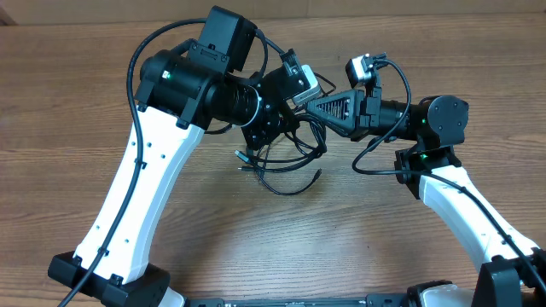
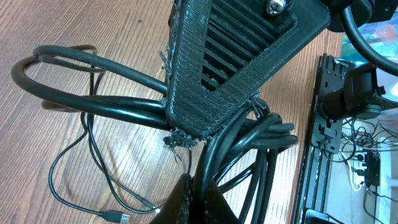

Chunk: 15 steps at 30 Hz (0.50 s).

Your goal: Untangle cables

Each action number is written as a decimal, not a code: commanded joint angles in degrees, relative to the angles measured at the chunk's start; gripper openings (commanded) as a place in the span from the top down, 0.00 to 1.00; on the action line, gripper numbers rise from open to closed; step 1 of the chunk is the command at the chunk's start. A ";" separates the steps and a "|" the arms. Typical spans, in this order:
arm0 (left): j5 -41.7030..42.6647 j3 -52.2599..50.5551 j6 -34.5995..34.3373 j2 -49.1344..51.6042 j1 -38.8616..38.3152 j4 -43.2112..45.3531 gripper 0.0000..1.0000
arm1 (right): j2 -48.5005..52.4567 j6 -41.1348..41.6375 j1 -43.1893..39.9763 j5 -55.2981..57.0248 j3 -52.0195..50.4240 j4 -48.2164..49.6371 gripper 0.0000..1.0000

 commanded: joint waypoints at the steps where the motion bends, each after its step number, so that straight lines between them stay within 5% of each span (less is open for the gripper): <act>1: 1.95 0.09 0.37 0.09 -0.39 0.22 0.96 | -0.28 -0.20 0.00 0.63 0.87 0.46 0.95; 6: 1.92 0.09 -0.98 0.09 -0.39 -0.02 0.96 | -0.28 -4.22 0.00 0.63 0.87 0.42 0.44; 10: 1.92 0.09 -1.88 0.09 -0.37 -0.13 0.96 | -0.28 -8.09 -0.07 0.68 0.87 0.24 0.37; 15: 0.79 0.09 -4.13 0.09 0.50 -0.46 0.96 | -0.28 -18.86 -0.04 0.59 0.87 0.22 0.17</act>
